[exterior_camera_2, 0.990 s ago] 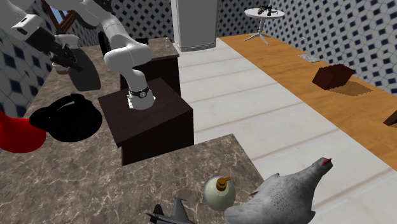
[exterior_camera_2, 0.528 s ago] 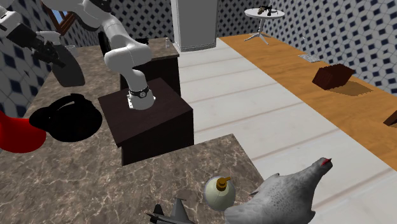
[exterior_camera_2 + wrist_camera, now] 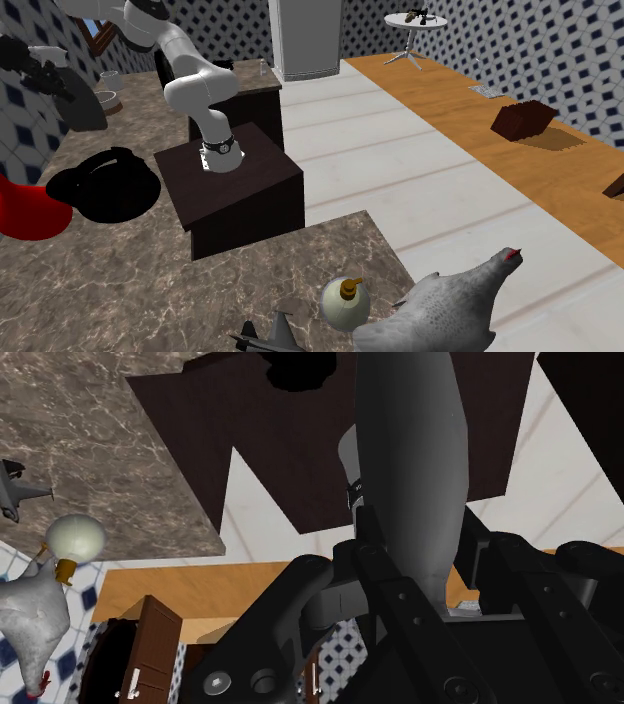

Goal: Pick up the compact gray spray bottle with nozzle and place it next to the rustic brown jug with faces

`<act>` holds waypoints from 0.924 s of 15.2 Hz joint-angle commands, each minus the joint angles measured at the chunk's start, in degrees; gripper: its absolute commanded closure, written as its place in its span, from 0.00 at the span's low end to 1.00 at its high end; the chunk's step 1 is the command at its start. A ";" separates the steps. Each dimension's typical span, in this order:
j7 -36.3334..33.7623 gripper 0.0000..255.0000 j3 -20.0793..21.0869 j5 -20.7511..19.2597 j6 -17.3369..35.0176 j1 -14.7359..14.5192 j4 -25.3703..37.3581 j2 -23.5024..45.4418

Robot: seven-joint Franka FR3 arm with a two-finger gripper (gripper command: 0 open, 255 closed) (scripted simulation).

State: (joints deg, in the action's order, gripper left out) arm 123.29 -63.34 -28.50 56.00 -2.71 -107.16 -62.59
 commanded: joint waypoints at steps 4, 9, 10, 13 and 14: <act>7.47 1.00 -5.06 -5.65 -4.74 -4.67 11.34 1.17; 16.32 1.00 -10.63 -12.24 -9.33 -10.98 24.58 2.20; 18.32 1.00 -11.87 -13.72 -10.26 -12.57 27.63 2.41; 25.13 1.00 -16.07 -18.67 -13.09 -18.32 37.98 3.08; 25.58 1.00 -16.36 -18.99 -13.26 -18.71 38.65 3.12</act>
State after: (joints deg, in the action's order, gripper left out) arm 147.36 -78.82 -46.42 43.39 -20.11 -70.82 -59.67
